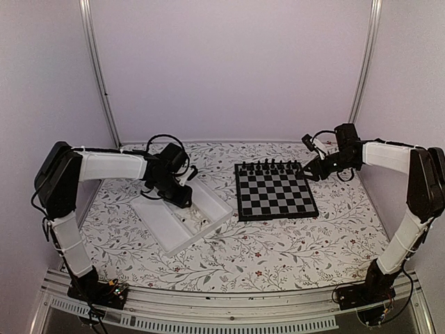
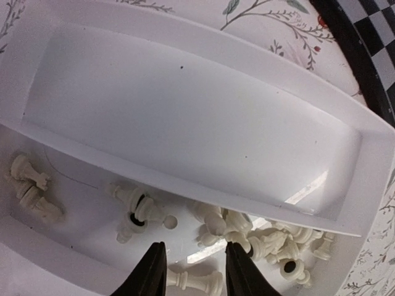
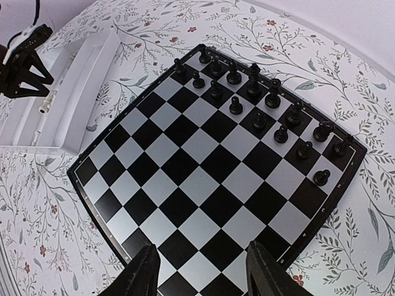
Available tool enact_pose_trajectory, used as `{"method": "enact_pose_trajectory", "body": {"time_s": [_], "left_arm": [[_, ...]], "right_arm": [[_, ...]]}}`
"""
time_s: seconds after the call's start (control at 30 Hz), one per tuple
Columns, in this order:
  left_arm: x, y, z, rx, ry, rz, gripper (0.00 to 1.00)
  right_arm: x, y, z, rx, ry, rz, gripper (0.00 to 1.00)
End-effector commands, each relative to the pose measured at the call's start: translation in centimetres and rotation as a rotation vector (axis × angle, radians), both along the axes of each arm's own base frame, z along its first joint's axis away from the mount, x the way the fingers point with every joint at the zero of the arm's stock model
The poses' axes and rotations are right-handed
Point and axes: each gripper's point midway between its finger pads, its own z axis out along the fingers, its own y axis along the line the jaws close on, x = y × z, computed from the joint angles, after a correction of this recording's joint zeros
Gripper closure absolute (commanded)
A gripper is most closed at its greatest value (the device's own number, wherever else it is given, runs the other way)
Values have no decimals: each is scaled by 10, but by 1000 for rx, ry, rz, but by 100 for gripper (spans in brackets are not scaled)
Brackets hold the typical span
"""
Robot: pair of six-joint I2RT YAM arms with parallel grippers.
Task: Set up the chess pieces on the board
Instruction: Pick up the chess piece from the storage box.
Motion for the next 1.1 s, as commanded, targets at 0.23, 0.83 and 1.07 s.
{"method": "enact_pose_trajectory", "body": {"time_s": [0.23, 0.83, 1.07], "left_arm": [[12, -11, -7, -18, 1, -22, 65], [17, -17, -8, -38, -17, -39, 85], [13, -7, 16, -18, -62, -27, 95]], "right_arm": [[1, 0, 0, -4, -17, 0, 49], [1, 1, -6, 2, 3, 1, 48], [0, 1, -2, 6, -5, 2, 48]]}}
